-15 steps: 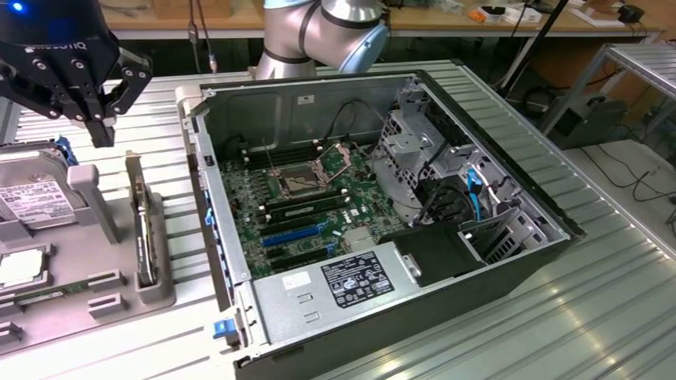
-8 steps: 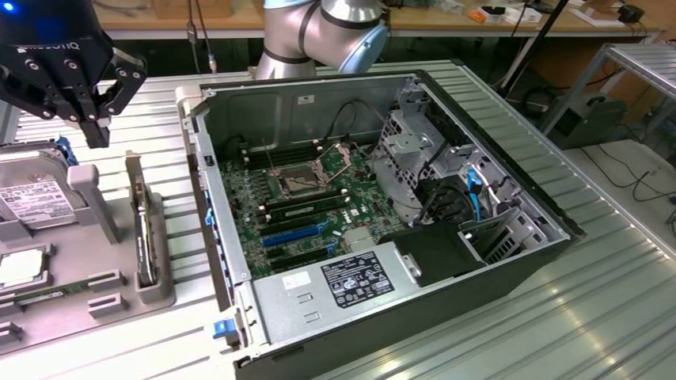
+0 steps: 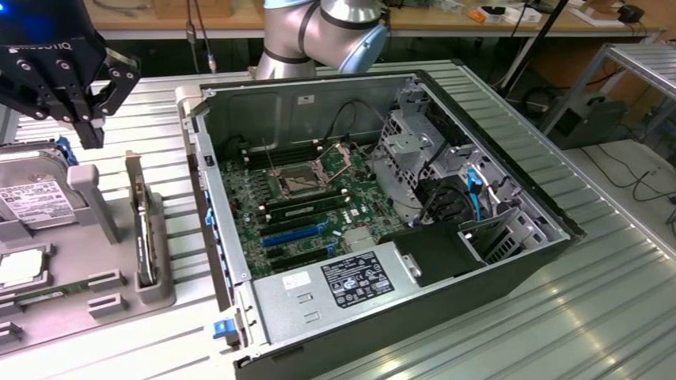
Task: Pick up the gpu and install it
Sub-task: 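Pick up the gpu and move the gpu toward the slot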
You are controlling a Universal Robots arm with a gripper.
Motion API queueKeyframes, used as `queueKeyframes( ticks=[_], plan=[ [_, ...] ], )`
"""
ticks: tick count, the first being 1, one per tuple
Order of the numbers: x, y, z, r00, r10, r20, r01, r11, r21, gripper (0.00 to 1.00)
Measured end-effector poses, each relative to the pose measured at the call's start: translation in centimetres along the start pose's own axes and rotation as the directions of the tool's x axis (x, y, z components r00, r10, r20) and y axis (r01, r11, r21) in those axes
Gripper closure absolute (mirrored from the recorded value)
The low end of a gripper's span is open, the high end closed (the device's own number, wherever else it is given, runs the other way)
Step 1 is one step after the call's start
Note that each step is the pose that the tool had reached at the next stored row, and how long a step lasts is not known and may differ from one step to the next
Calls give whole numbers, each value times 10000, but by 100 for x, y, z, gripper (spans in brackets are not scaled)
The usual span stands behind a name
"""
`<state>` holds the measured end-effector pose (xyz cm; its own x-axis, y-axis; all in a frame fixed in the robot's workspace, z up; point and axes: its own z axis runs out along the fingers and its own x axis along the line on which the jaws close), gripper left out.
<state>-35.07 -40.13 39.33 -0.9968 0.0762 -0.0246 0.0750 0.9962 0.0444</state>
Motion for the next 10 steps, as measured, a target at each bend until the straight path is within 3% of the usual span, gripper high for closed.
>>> queueKeyframes(
  ticks=[10],
  plan=[
    [67,-5,-2,10000,0,0,0,10000,0,89]
  ],
)
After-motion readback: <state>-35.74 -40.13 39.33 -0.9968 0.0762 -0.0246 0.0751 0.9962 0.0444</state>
